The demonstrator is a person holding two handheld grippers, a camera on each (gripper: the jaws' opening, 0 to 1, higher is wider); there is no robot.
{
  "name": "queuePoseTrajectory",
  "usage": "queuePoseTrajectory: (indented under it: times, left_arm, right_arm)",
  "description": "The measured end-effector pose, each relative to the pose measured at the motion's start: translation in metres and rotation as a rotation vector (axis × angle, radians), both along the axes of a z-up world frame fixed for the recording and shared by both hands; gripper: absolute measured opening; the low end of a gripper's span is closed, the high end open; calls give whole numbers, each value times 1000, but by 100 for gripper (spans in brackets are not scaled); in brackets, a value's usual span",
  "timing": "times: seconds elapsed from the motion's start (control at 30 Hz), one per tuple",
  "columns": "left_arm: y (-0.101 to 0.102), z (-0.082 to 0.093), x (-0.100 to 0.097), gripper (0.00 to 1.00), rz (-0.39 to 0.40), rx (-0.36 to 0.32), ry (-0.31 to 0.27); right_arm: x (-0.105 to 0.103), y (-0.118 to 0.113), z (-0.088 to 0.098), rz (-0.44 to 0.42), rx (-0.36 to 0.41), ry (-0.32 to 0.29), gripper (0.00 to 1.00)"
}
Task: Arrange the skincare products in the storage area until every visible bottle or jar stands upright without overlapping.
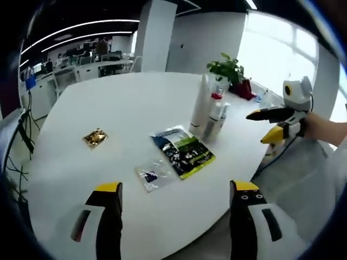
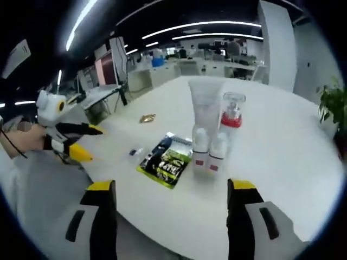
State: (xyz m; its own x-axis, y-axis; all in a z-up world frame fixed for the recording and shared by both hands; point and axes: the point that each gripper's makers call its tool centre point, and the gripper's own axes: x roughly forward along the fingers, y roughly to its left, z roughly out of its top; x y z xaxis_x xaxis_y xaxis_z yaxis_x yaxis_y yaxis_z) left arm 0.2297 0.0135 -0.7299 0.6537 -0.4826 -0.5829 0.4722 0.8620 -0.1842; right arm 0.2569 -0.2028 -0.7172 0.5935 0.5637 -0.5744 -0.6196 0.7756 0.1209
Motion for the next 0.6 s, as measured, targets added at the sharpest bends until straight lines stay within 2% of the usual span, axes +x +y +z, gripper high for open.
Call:
queuePoseTrajectory:
  times: [0.13,0.37,0.47,0.6]
  left_arm:
    - [-3,3,-9,78,9,-3,2]
    - [13,8,-10,86,70,6,3]
    - [23,9,-10,91,97,20,17]
    - [27,14,-13,94,121,18,16]
  right_arm:
    - [-2,-10,4,-23,12,-2,88]
    - [-5,-15,14,-57,51,-17,91]
    - [-8,-16,13,-58,64,2,92]
    - [-12,-17,18,-55,66,-14,94]
